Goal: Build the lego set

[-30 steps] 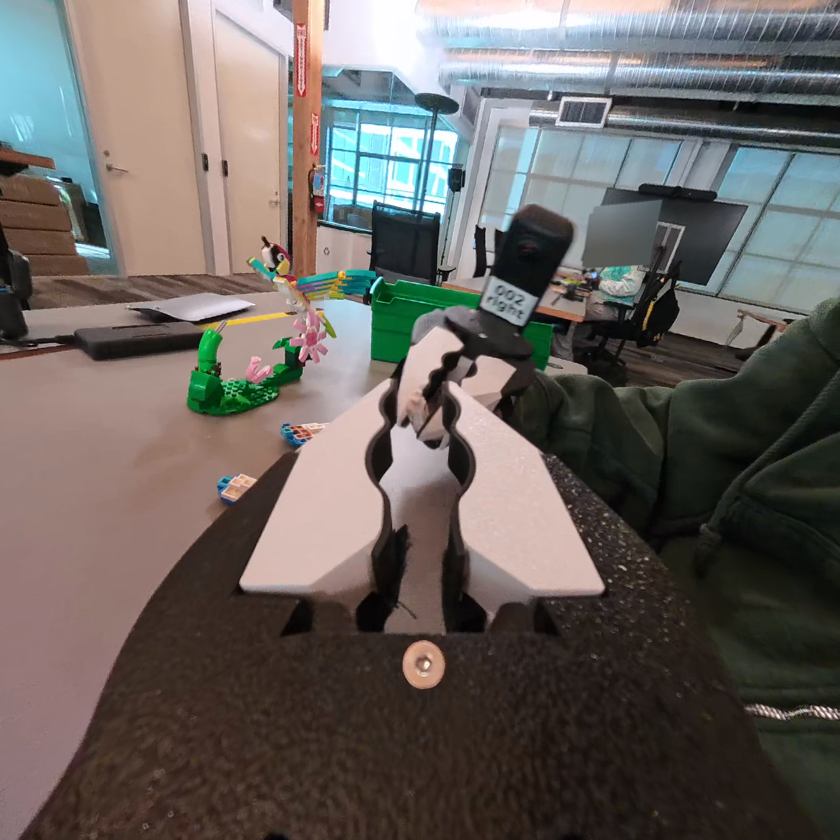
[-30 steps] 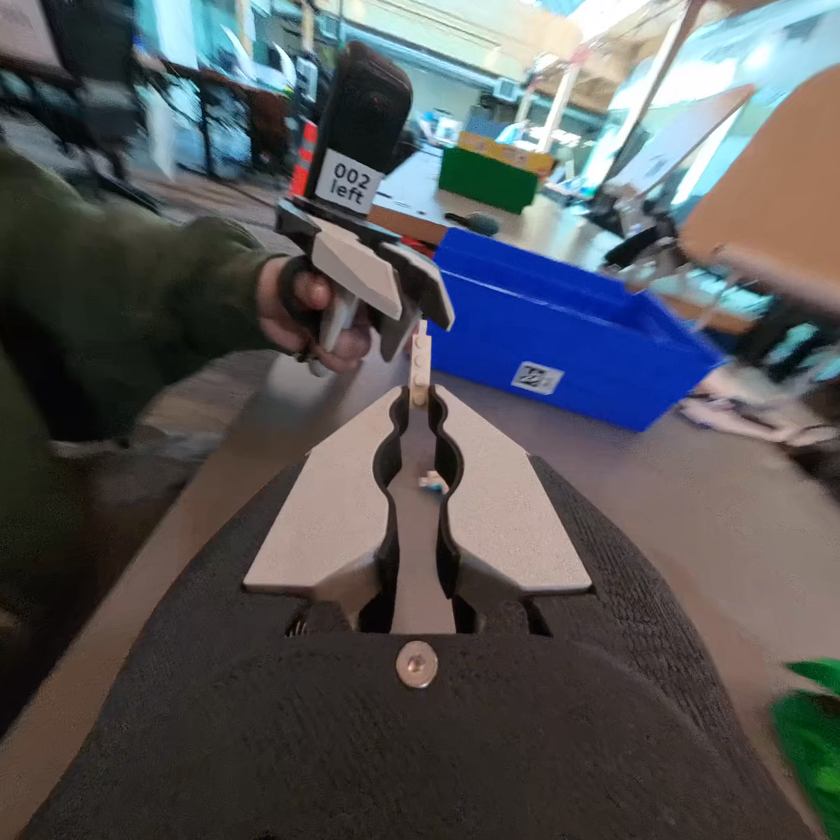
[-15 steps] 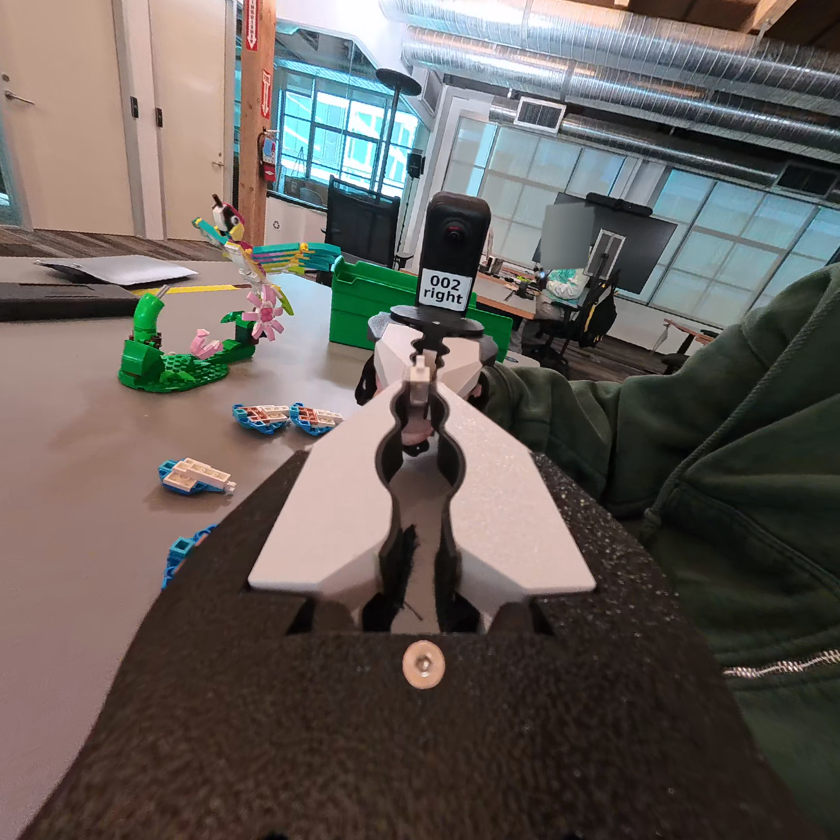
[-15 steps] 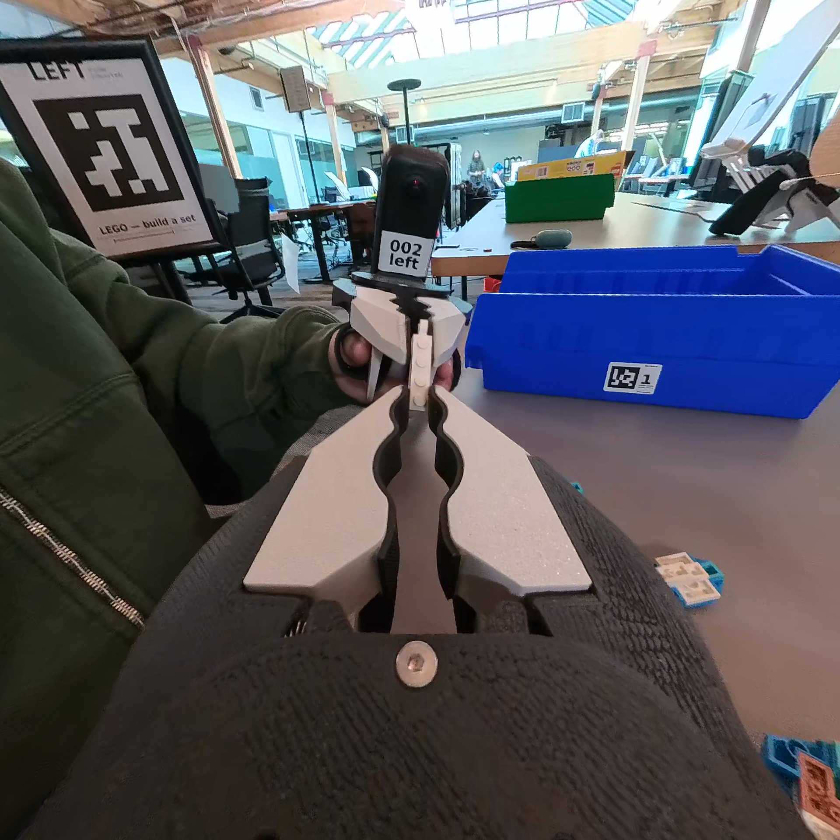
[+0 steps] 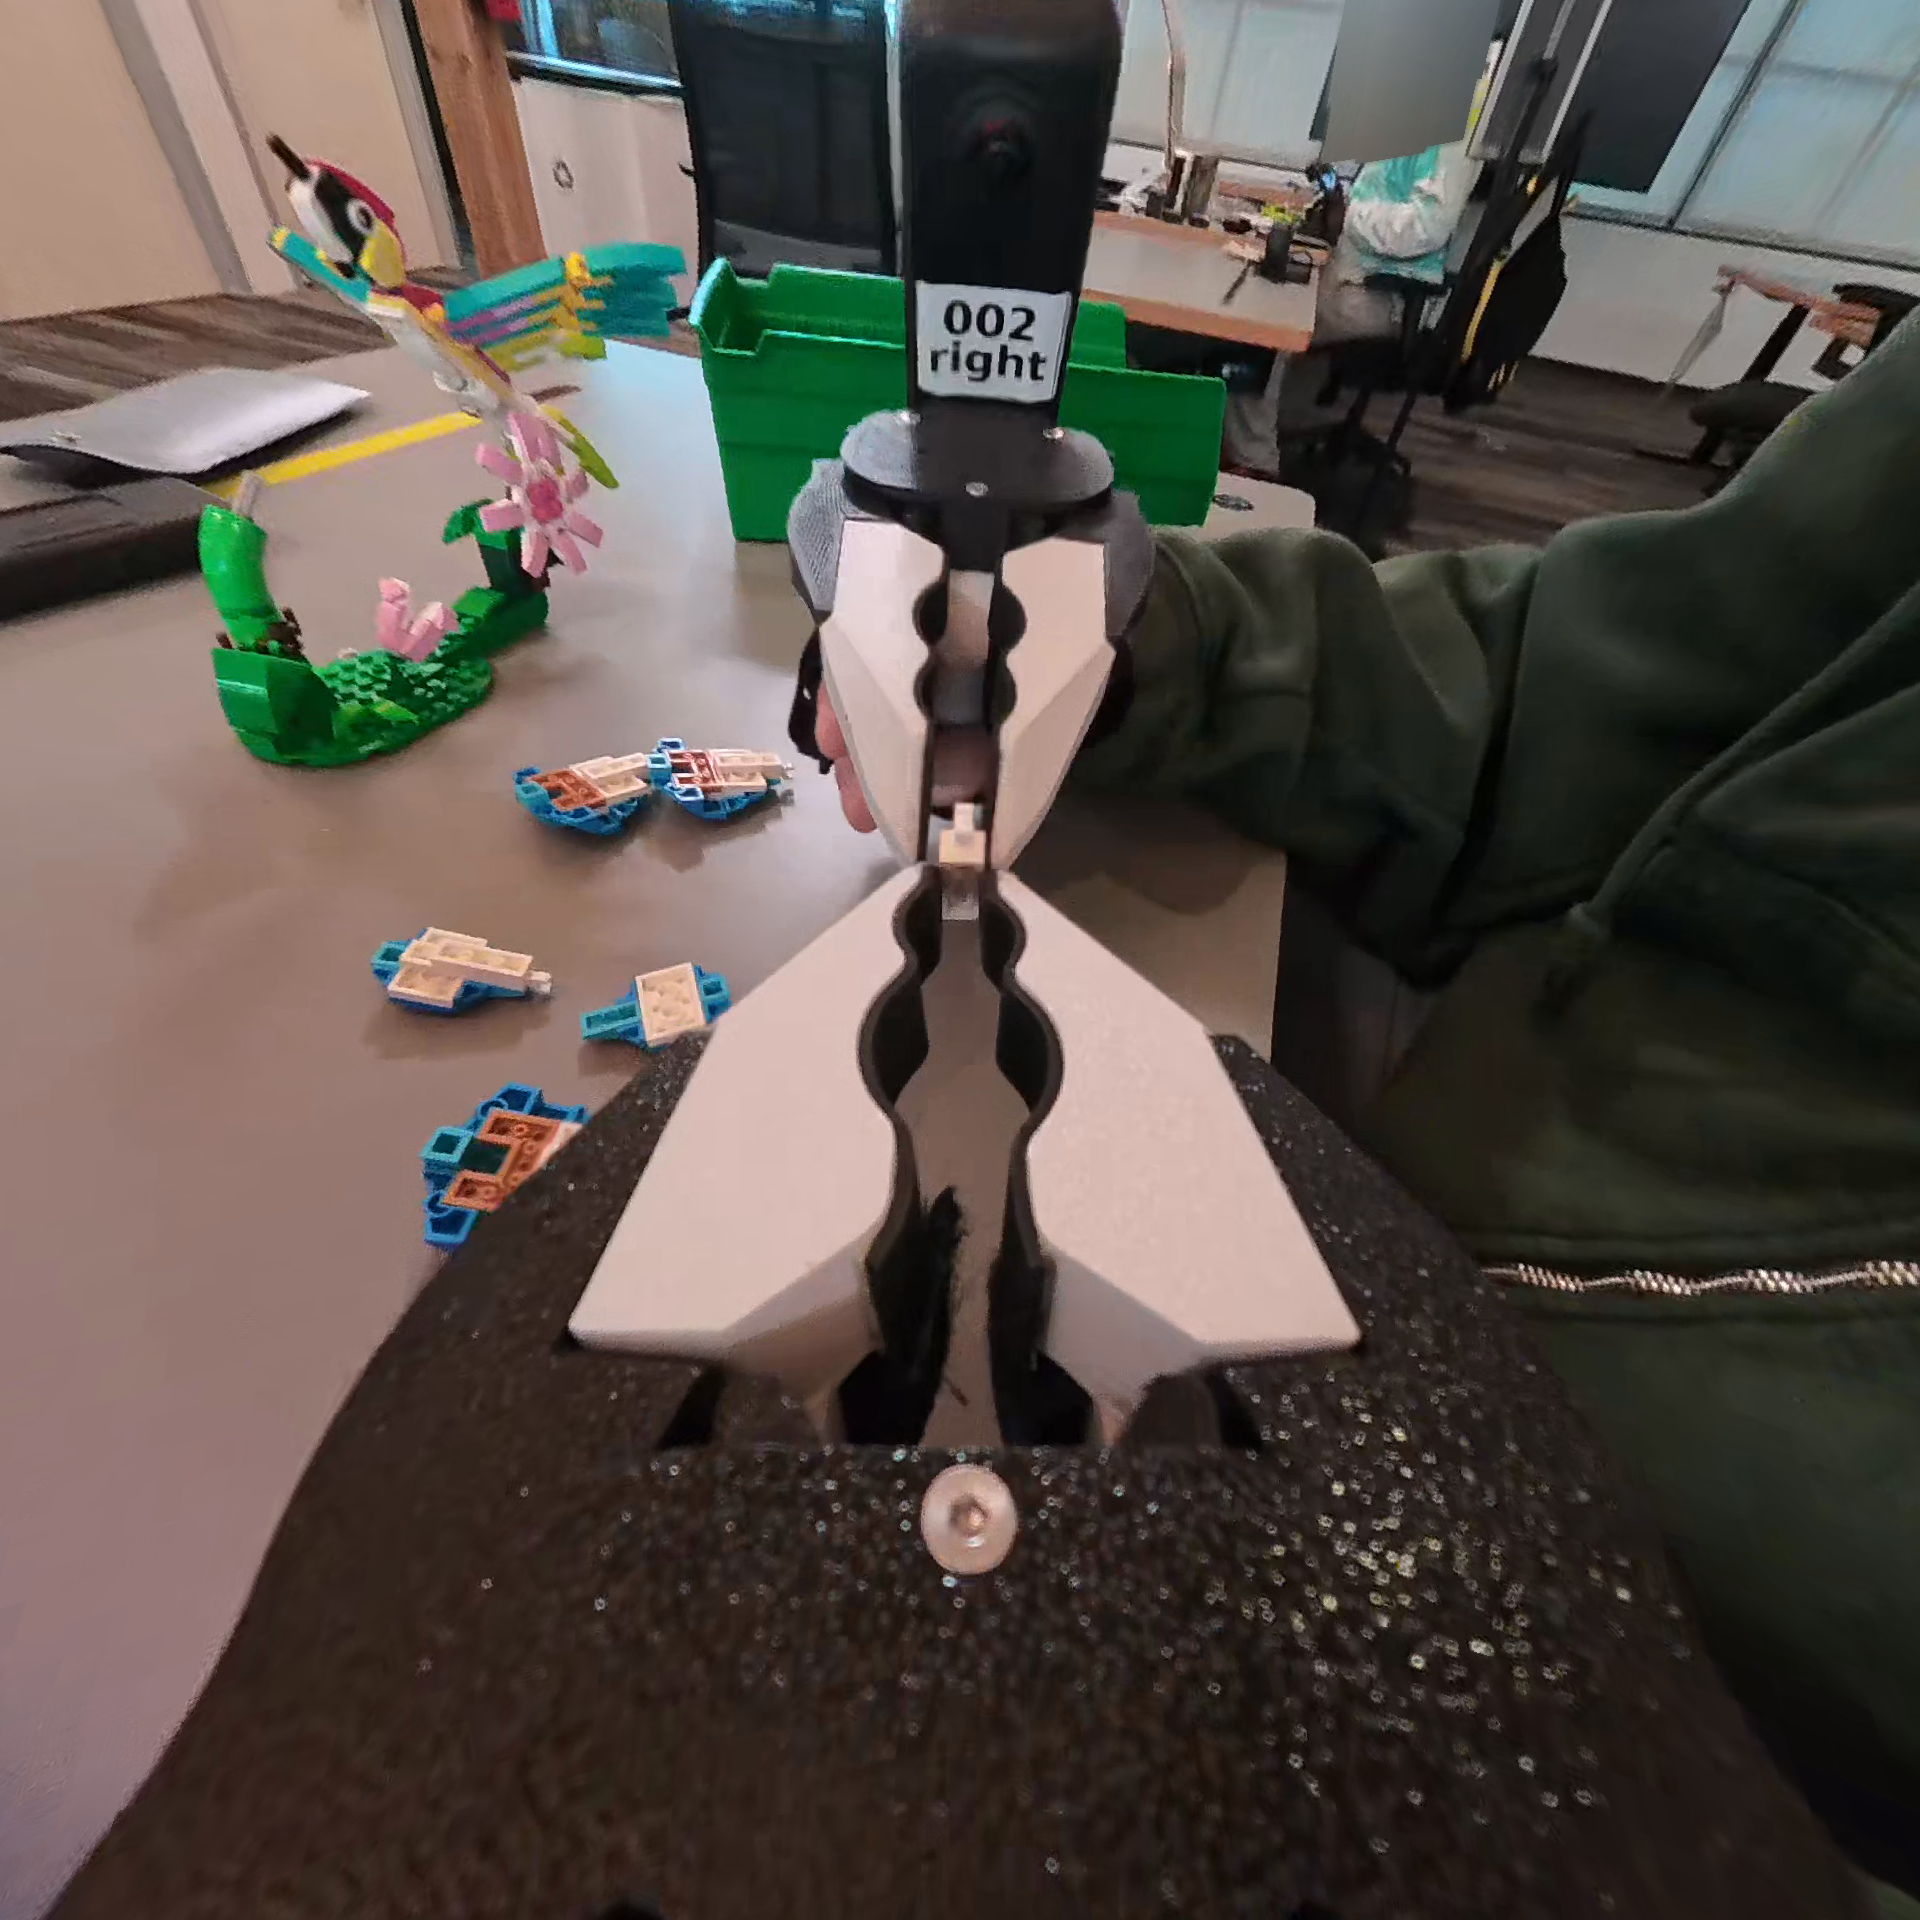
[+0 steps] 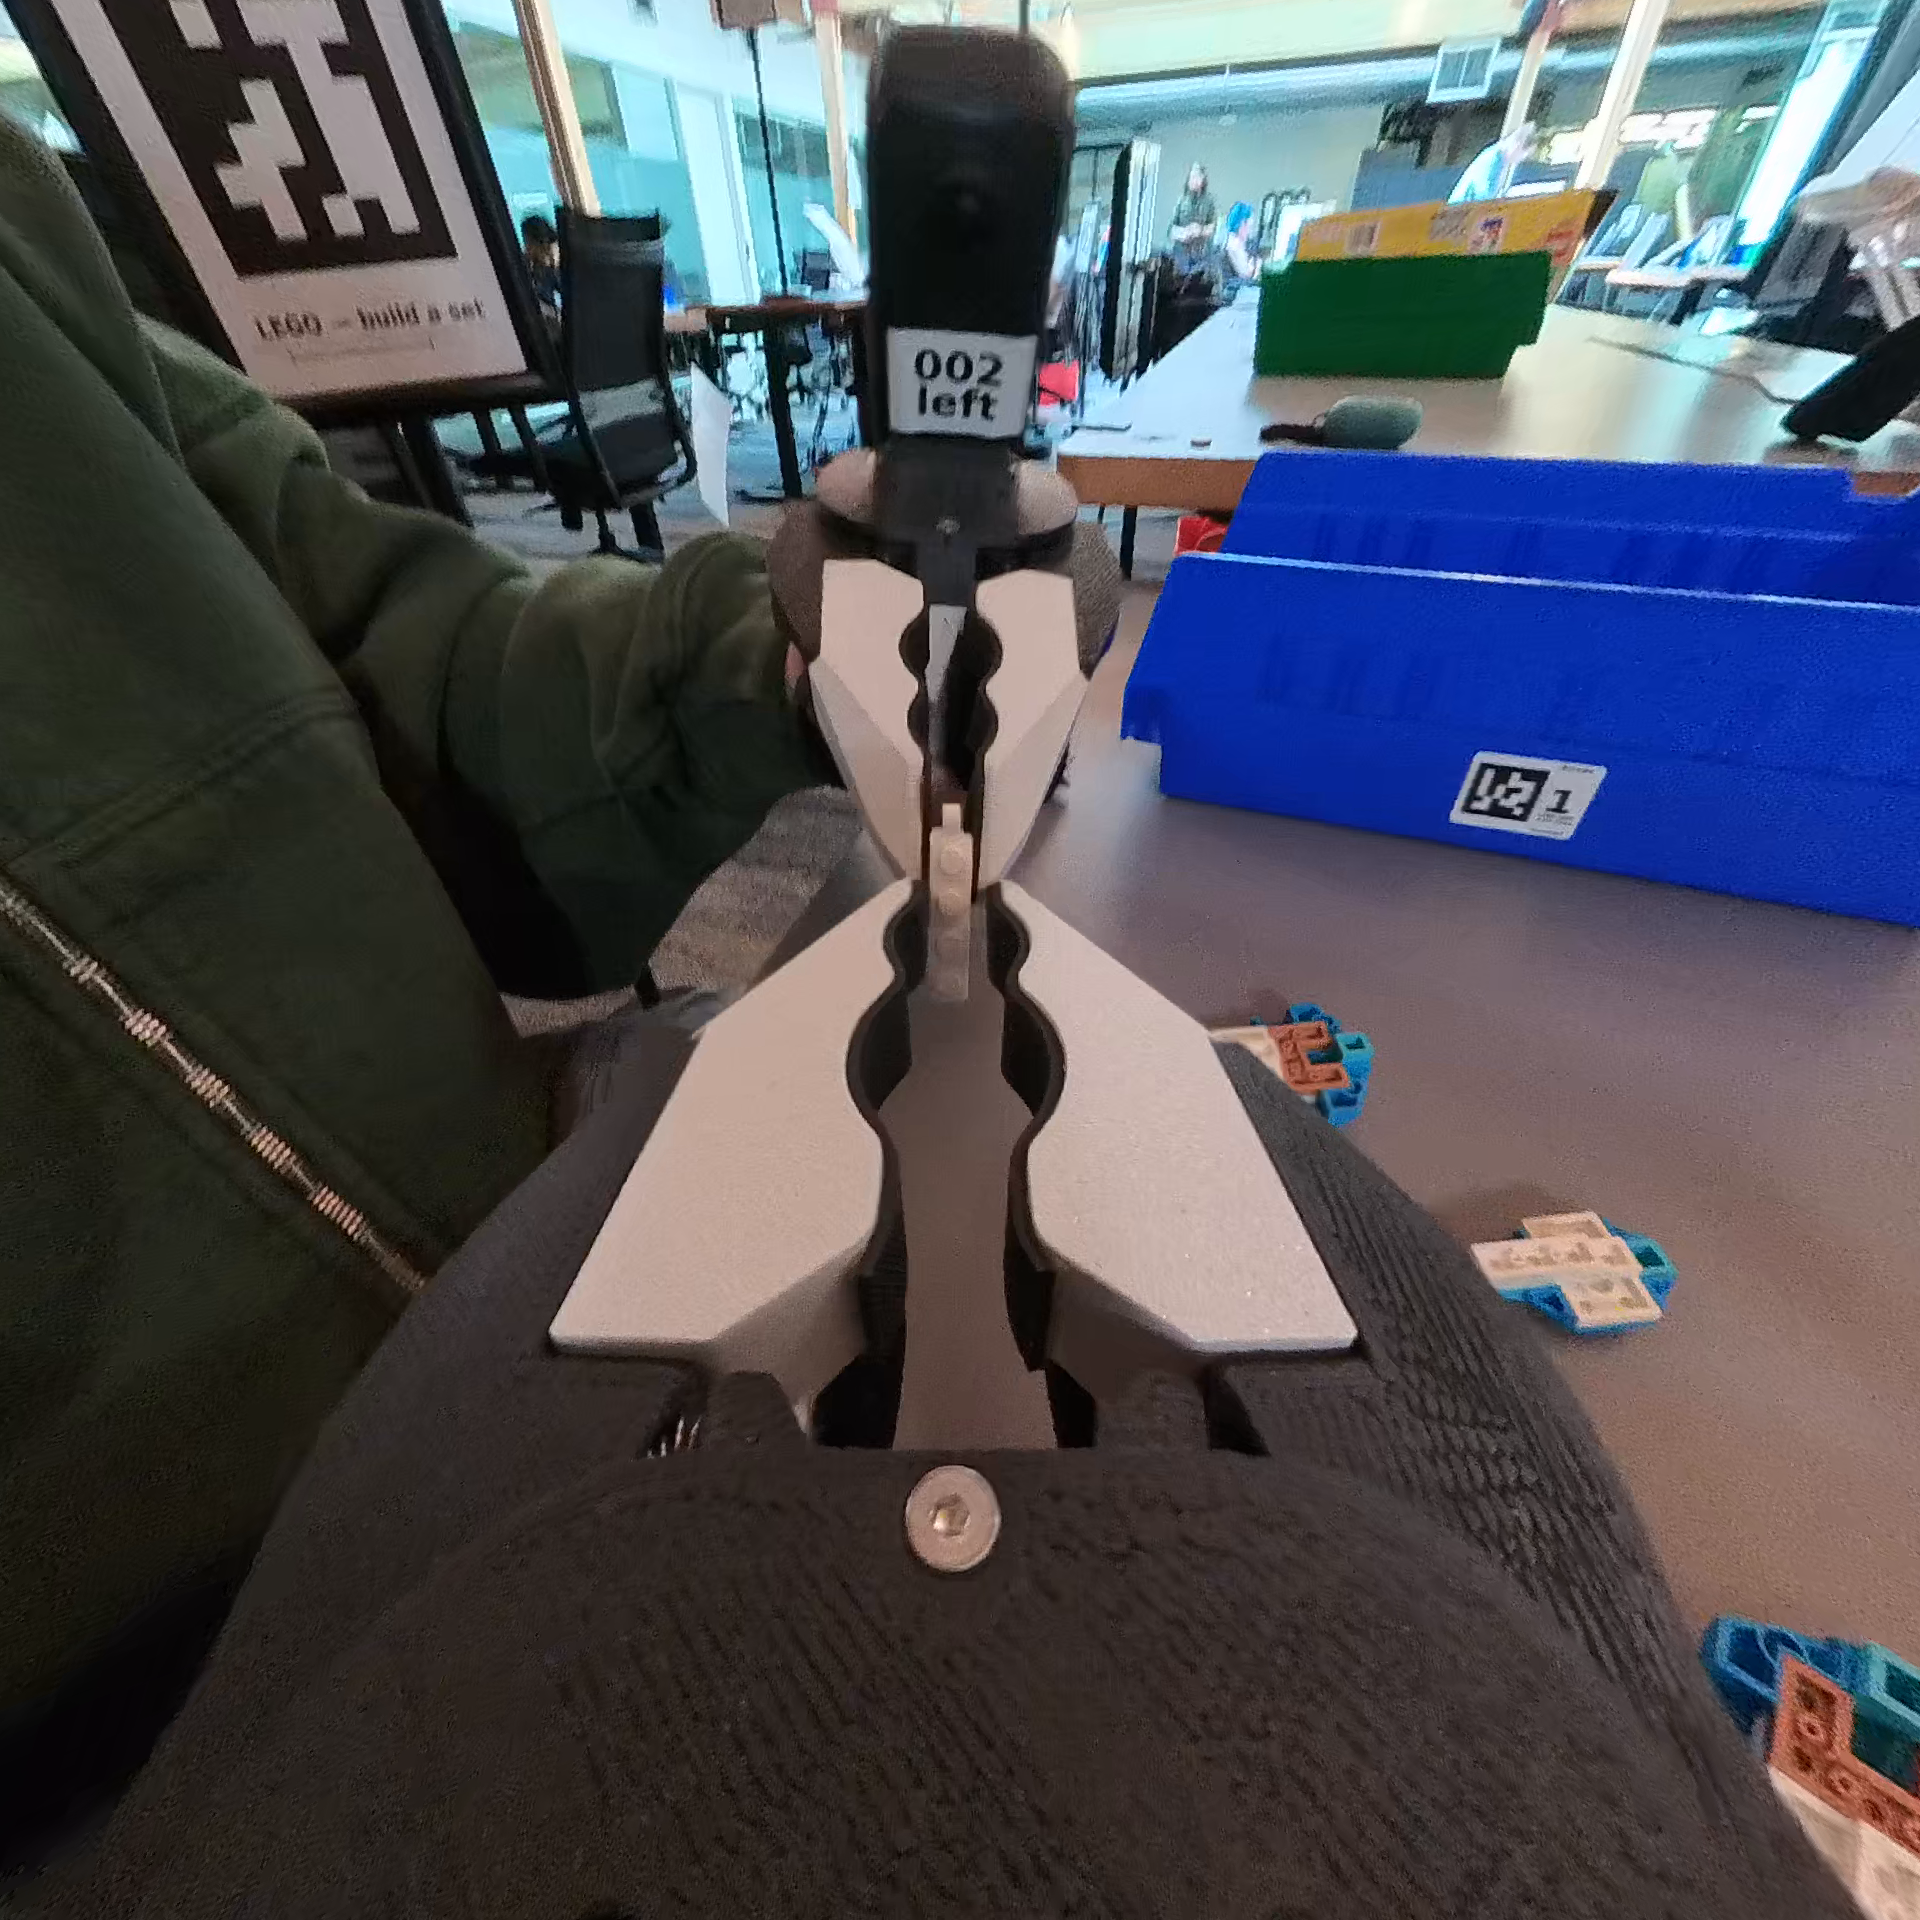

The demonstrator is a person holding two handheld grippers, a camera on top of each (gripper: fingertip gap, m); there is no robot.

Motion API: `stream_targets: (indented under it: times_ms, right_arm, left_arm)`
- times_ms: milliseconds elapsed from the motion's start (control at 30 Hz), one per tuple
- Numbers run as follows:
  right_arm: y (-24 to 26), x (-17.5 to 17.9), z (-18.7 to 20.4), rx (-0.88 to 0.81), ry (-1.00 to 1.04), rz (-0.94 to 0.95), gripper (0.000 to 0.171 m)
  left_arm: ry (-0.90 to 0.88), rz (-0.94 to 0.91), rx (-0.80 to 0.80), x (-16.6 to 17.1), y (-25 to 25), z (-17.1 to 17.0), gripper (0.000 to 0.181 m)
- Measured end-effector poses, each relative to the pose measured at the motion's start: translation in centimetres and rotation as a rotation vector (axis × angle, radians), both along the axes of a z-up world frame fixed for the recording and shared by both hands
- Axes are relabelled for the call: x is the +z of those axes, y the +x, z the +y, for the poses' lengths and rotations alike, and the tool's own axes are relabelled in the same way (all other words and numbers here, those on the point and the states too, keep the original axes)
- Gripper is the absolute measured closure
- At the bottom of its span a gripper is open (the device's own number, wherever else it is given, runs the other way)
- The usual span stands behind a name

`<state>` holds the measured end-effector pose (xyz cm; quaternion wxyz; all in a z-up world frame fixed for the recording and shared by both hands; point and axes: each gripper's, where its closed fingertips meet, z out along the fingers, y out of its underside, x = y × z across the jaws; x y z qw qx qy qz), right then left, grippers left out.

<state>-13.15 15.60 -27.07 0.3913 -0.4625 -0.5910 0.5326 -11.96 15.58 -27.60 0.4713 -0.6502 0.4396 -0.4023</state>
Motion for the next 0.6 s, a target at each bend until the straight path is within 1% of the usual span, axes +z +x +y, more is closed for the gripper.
stream_targets:
  times_ms: [67, 300, 500, 533, 567, 600]
  right_arm:
    - [0.1, -0.3, -0.3, 0.016, 0.01, -0.019, 0.165]
    - [0.1, -0.6, -0.4, 0.024, 0.012, -0.038, 0.166]
    - [0.3, -0.7, -0.4, 0.031, 0.081, -0.047, 0.167]
    - [0.5, -0.8, -0.1, 0.016, 0.098, -0.056, 0.171]
    - [1.1, -0.3, 1.0, -0.029, 0.1, -0.035, 0.171]
    - [2.0, 0.7, 1.9, -0.059, 0.07, 0.007, 0.171]
  left_arm:
    - [-0.009, 0.009, -0.011, -0.2, 0.0, -0.1, 0.178]
    - [-0.022, 0.015, -0.022, -0.4, 0.0, -0.3, 0.178]
    - [0.019, 0.077, -0.016, -0.5, -0.2, -0.4, 0.178]
    - [0.023, 0.111, 0.001, -1.0, -0.8, -0.2, 0.178]
    - [0.027, 0.139, 0.033, -1.3, -2.0, 0.1, 0.178]
    - [0.018, 0.104, 0.059, -0.8, -3.0, 0.4, 0.178]
